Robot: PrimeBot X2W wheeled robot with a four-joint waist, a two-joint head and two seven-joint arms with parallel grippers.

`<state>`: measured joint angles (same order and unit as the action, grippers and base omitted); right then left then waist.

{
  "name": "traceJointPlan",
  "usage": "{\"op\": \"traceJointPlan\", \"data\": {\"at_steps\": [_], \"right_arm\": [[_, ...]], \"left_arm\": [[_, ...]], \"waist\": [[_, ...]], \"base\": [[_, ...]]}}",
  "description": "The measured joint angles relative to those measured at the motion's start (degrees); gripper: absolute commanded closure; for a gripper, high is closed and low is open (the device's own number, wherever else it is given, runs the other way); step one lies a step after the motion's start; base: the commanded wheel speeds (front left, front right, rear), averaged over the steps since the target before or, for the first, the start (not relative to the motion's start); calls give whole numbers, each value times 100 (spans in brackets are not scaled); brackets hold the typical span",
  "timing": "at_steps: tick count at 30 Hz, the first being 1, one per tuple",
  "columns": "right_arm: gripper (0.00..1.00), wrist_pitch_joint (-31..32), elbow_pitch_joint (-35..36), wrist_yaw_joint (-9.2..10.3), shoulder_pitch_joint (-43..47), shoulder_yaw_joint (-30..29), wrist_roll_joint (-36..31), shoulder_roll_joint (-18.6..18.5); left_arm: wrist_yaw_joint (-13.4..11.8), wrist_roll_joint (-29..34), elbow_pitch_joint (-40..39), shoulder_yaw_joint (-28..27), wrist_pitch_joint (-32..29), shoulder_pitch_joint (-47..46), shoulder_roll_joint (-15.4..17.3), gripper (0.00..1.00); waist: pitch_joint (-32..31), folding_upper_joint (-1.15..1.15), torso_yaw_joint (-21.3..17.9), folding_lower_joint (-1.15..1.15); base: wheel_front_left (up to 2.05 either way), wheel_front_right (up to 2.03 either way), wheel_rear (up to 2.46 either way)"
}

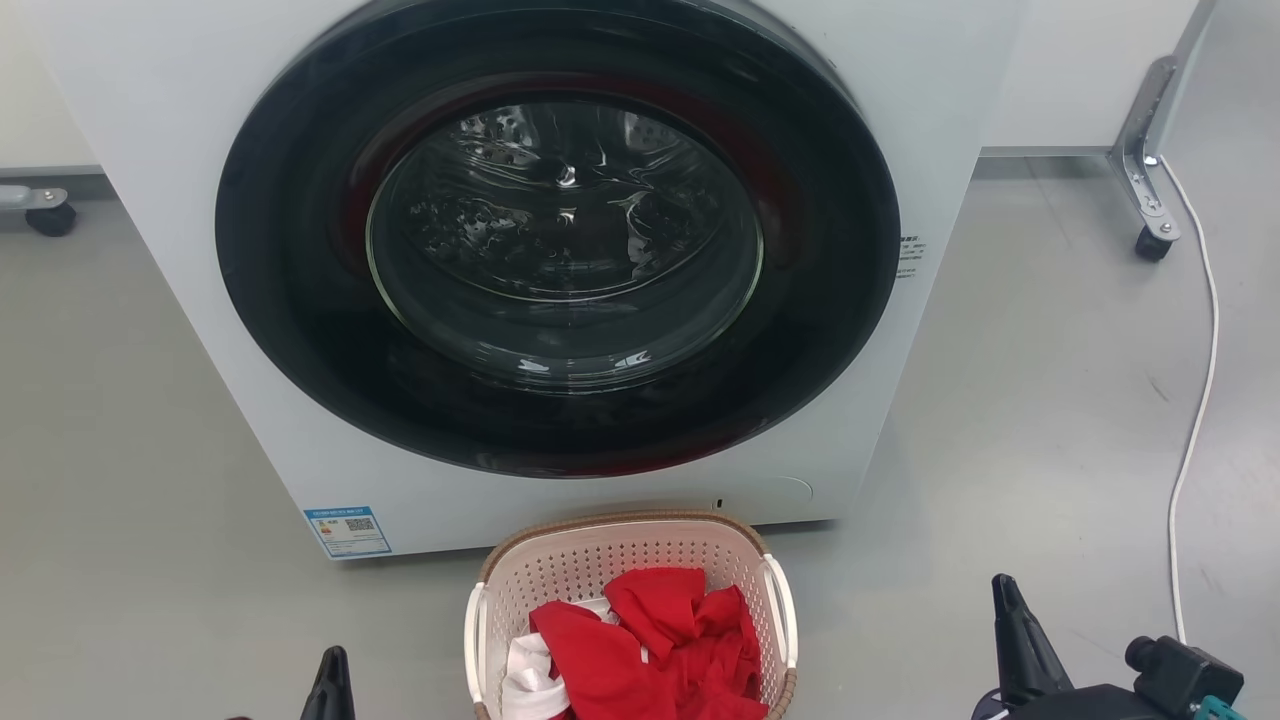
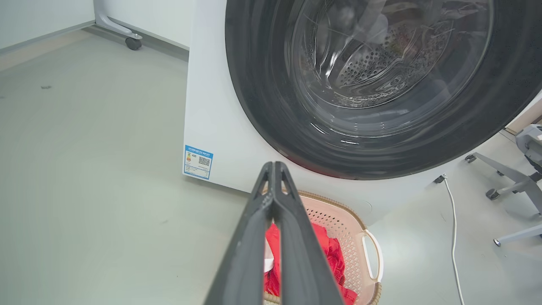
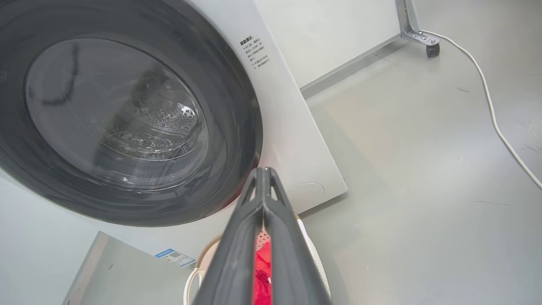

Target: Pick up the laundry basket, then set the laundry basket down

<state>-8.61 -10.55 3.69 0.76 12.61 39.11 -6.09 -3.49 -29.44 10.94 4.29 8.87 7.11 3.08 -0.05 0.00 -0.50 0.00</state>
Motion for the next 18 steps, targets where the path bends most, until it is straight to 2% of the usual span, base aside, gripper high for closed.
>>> {"op": "traceJointPlan", "data": {"at_steps": [18], "right_arm": [[100,359,-144,-238,-142,-478,1232,81]], "left_arm": [[254,-1448,140,-227,-393,-273,-7,100]], "waist": [[3,0,12,0]], "base": [[0,0,0]]}}
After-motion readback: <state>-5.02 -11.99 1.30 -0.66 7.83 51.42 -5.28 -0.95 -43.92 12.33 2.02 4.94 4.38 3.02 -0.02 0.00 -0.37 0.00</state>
